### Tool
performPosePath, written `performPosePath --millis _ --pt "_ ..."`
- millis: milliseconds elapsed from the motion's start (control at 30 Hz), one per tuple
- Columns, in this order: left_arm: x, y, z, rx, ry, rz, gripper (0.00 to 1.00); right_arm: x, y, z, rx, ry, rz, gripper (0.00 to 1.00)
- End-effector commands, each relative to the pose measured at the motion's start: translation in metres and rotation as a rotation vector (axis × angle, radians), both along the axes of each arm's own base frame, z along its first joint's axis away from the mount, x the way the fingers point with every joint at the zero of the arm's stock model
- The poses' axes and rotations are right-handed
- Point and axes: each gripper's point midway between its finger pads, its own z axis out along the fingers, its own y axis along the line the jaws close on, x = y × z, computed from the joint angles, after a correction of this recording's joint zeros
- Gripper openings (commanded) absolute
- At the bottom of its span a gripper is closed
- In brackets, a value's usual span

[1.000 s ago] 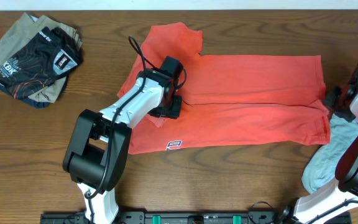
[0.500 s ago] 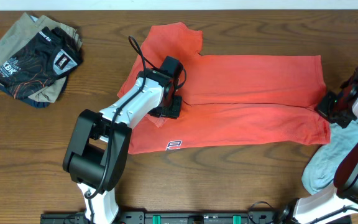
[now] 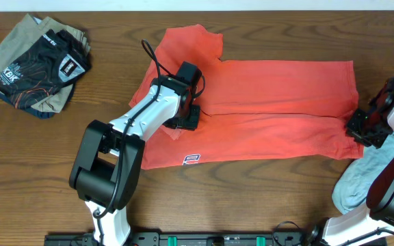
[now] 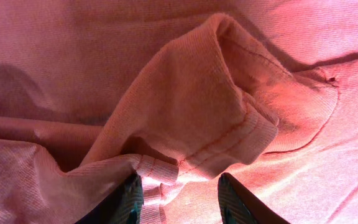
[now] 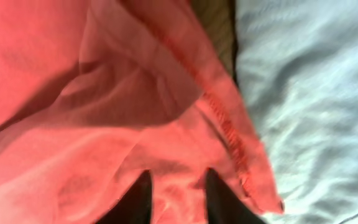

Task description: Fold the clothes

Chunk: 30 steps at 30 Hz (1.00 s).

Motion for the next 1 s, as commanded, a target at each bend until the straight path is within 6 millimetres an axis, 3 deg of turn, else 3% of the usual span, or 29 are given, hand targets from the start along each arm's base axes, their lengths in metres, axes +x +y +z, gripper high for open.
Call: performPosePath --millis 0,200,500,600,667,800,933,967 --pt "-0.001 0.005 -0.005 0.023 0.008 0.019 0.41 0.007 -0.008 0.004 -0.06 -0.024 0.013 0.31" --pt "-0.001 0.005 -0.005 0.023 0.008 0.022 0.41 0.026 -0.016 0.008 -0.092 -0.105 0.013 0.3" --pt "-0.001 0.005 -0.005 0.023 0.008 0.022 0.42 0.025 -0.015 -0.001 -0.094 -0.109 0.013 0.31" --pt "-0.001 0.005 -0.005 0.023 0.008 0.022 0.41 0.024 -0.015 -0.012 -0.093 -0.108 0.013 0.17" --pt "-0.001 0.005 -0.005 0.023 0.008 0.022 0.42 0.023 -0.015 -0.02 -0.095 -0.102 0.012 0.01" --pt "0.0 0.007 -0.004 0.03 0.002 0.022 0.42 0.015 -0.028 -0.025 -0.15 -0.072 -0.038 0.01" --pt "0.01 0.011 0.008 0.047 -0.04 0.029 0.42 0.018 -0.045 -0.011 -0.191 -0.1 -0.104 0.02" --pt "0.015 0.011 0.015 0.039 -0.057 0.036 0.41 0.023 -0.047 -0.004 -0.187 -0.124 -0.106 0.06"
